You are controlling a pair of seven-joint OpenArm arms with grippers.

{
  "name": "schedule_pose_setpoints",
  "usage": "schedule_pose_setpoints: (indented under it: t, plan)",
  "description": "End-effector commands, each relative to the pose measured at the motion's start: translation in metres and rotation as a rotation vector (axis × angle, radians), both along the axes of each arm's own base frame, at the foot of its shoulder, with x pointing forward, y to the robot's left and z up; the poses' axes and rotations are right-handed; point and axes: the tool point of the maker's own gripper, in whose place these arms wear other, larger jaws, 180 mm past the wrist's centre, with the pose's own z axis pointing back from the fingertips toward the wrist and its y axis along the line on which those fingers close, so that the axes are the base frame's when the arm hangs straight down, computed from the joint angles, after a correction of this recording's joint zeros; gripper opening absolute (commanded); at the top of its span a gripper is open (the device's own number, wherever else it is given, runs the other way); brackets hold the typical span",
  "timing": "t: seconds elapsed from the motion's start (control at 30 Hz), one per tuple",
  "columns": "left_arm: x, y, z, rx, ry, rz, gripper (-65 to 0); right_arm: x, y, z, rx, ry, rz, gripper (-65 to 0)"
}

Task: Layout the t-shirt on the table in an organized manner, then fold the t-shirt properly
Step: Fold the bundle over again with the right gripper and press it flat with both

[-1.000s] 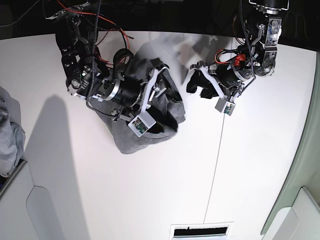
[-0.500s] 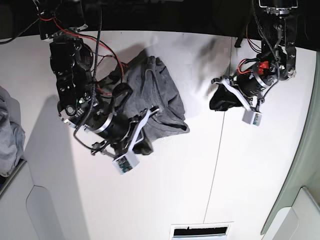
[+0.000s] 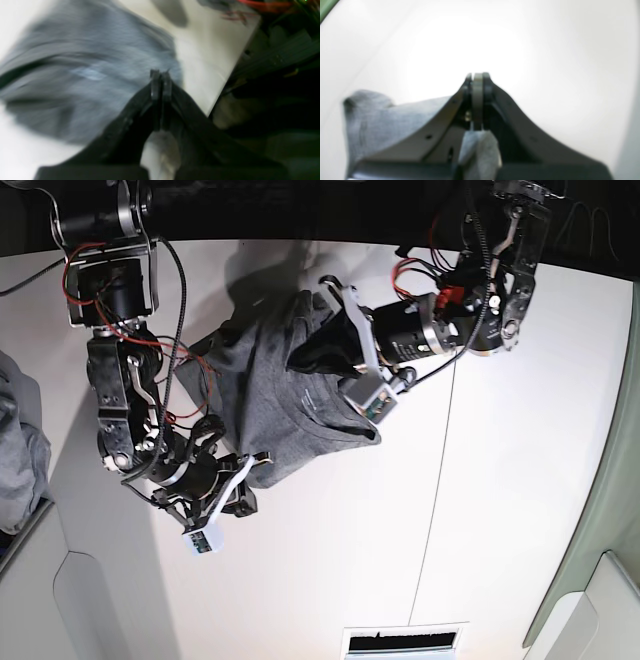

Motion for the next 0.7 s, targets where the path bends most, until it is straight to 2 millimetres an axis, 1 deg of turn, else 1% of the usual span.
schedule_pose_setpoints:
  t: [0.0, 0.03, 0.1, 0.17, 0.23, 0.3, 0.4, 0.47, 0.53, 0.6, 0.67]
  plan:
    - [0.005, -0.009, 0.01, -0.037, -0.035, -0.002, -65.0, 0.012, 0.007, 0.012, 0.015, -0.033, 0.032, -65.0]
    - [0.004, -0.014, 0.005, -0.036, -0.024, -0.005, -65.0, 0.008, 0.011, -0.001, 0.004, 0.005, 0.063, -65.0]
    - [0.003, -0.016, -0.008, -0.042, 0.012, 0.009, -65.0, -0.002, 0.018, -0.024, -0.023, 0.076, 0.117, -65.0]
    - [0.002, -0.011, -0.029, -0.012, 0.05, 0.022, -65.0, -0.016, 0.022, -0.045, -0.056, 0.132, 0.156, -65.0]
    - [0.002, -0.003, -0.051, 0.035, 0.093, 0.031, -65.0, -0.027, 0.021, -0.058, -0.09, 0.162, 0.184, -65.0]
    - [0.008, 0.007, -0.07, 0.071, 0.131, 0.048, -65.0, -0.032, 0.015, -0.064, -0.109, 0.173, 0.192, -65.0]
    - [0.027, 0.026, -0.085, 0.097, 0.167, 0.099, -65.0, -0.033, -0.001, -0.067, -0.122, 0.185, 0.175, -65.0]
    - [0.044, 0.042, -0.09, 0.104, 0.183, 0.148, -65.0, -0.037, -0.009, -0.066, -0.097, 0.202, 0.158, -65.0]
    - [0.059, 0.061, -0.094, 0.115, 0.193, 0.194, -65.0, -0.045, -0.012, -0.065, -0.072, 0.211, 0.154, -65.0]
    - [0.073, 0.078, -0.095, 0.133, 0.194, 0.23, -65.0, -0.058, -0.011, -0.067, -0.065, 0.229, 0.166, -65.0]
    - [0.088, 0.089, -0.09, 0.148, 0.176, 0.241, -65.0, -0.074, -0.006, -0.069, -0.056, 0.252, 0.185, -65.0]
